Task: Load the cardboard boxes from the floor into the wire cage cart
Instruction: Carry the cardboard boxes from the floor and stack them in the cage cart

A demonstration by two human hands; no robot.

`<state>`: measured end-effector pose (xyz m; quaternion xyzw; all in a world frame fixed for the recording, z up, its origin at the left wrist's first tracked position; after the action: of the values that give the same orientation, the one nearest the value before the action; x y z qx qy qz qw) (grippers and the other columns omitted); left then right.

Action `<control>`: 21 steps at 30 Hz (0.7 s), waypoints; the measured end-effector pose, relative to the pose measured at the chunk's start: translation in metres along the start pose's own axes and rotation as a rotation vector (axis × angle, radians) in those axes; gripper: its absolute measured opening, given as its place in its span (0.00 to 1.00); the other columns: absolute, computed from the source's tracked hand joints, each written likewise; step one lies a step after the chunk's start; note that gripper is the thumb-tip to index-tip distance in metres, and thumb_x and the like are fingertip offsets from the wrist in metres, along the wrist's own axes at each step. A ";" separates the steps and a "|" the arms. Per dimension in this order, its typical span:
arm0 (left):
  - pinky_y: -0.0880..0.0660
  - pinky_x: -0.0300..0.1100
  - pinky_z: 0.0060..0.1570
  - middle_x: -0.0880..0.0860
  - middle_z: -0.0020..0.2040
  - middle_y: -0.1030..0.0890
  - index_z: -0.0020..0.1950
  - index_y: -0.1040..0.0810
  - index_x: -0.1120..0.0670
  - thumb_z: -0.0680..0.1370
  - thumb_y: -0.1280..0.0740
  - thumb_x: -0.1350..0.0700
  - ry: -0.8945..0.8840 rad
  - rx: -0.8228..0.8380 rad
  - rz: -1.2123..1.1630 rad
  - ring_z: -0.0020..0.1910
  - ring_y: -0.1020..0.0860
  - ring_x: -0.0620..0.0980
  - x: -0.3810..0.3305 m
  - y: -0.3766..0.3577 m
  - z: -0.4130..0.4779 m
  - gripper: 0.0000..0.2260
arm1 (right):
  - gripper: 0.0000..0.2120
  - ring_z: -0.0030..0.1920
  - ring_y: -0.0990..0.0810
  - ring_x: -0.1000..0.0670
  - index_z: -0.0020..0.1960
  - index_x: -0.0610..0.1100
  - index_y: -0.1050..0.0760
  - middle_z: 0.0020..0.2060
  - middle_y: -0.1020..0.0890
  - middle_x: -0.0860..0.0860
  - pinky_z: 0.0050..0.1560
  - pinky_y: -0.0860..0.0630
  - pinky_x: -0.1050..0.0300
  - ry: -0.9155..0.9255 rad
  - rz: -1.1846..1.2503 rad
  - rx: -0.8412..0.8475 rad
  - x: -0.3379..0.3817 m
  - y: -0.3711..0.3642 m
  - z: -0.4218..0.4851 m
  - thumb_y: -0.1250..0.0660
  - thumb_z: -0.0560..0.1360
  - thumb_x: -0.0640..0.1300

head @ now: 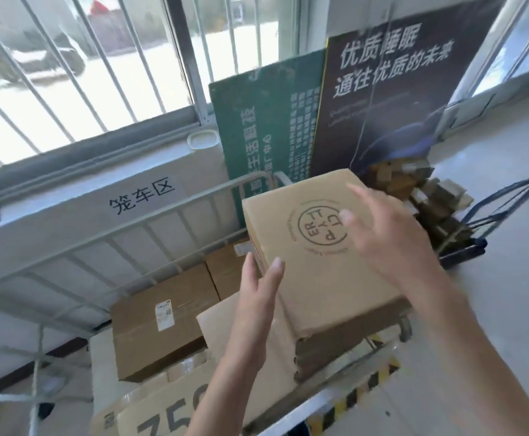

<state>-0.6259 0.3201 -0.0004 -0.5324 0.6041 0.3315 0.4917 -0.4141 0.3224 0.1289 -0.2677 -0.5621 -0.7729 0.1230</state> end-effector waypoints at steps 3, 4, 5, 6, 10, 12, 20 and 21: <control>0.22 0.38 0.50 0.30 0.57 0.21 0.65 0.33 0.32 0.74 0.31 0.39 0.069 0.020 -0.042 0.54 0.22 0.31 0.010 -0.029 0.008 0.21 | 0.34 0.71 0.32 0.41 0.79 0.49 0.46 0.74 0.33 0.45 0.65 0.32 0.41 -0.416 -0.091 0.256 -0.117 -0.022 0.019 0.43 0.79 0.63; 0.22 0.45 0.56 0.37 0.61 0.21 0.69 0.34 0.38 0.75 0.30 0.42 0.097 0.007 -0.055 0.58 0.21 0.38 0.017 -0.032 0.010 0.24 | 0.36 0.69 0.29 0.40 0.79 0.49 0.48 0.73 0.32 0.45 0.63 0.31 0.41 -0.493 -0.093 0.358 -0.140 -0.038 0.012 0.42 0.78 0.64; 0.24 0.47 0.59 0.41 0.62 0.21 0.70 0.34 0.41 0.76 0.30 0.46 0.112 -0.008 -0.048 0.60 0.22 0.42 0.022 -0.033 0.010 0.25 | 0.35 0.65 0.26 0.41 0.78 0.50 0.47 0.69 0.28 0.45 0.58 0.29 0.42 -0.514 -0.111 0.393 -0.153 -0.048 0.005 0.42 0.77 0.65; 0.23 0.43 0.58 0.42 0.62 0.21 0.70 0.35 0.41 0.77 0.30 0.49 0.104 -0.025 -0.024 0.60 0.22 0.43 0.025 -0.031 0.008 0.24 | 0.34 0.60 0.23 0.42 0.76 0.51 0.44 0.64 0.25 0.47 0.53 0.27 0.44 -0.505 -0.144 0.368 -0.159 -0.052 -0.001 0.42 0.77 0.66; 0.24 0.30 0.40 0.35 0.54 0.20 0.65 0.32 0.37 0.76 0.30 0.53 0.066 -0.068 0.061 0.50 0.21 0.34 0.028 0.003 -0.001 0.21 | 0.29 0.49 0.23 0.47 0.72 0.55 0.42 0.55 0.23 0.51 0.42 0.29 0.50 -0.453 -0.153 0.242 -0.134 -0.051 -0.024 0.42 0.76 0.66; 0.24 0.37 0.45 0.36 0.55 0.19 0.63 0.30 0.35 0.76 0.30 0.53 0.055 -0.109 0.079 0.50 0.20 0.36 0.028 0.035 -0.009 0.20 | 0.28 0.48 0.26 0.50 0.72 0.56 0.44 0.58 0.24 0.52 0.42 0.29 0.51 -0.399 -0.108 0.236 -0.107 -0.057 -0.039 0.41 0.76 0.64; 0.26 0.42 0.51 0.44 0.54 0.17 0.65 0.26 0.44 0.74 0.28 0.58 0.075 -0.471 0.159 0.52 0.19 0.40 0.036 0.243 -0.081 0.21 | 0.38 0.77 0.45 0.52 0.77 0.63 0.64 0.79 0.47 0.57 0.72 0.40 0.49 -0.214 0.184 0.438 0.059 -0.168 -0.104 0.46 0.75 0.67; 0.25 0.40 0.47 0.44 0.53 0.16 0.63 0.25 0.45 0.74 0.28 0.58 0.083 -0.523 0.153 0.49 0.19 0.38 0.039 0.273 -0.088 0.19 | 0.38 0.78 0.47 0.53 0.77 0.63 0.64 0.79 0.48 0.58 0.73 0.42 0.49 -0.187 0.215 0.465 0.081 -0.190 -0.107 0.46 0.75 0.66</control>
<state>-0.9097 0.2847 -0.0450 -0.6071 0.5562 0.4902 0.2859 -0.6038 0.2955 -0.0034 -0.3607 -0.7018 -0.5772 0.2100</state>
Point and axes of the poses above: each hand's wrist, its own z-axis towards the middle knuckle, its own y-axis out of the back of the hand, x = y × z, the point moved 10 cm from there along z, towards the middle knuckle
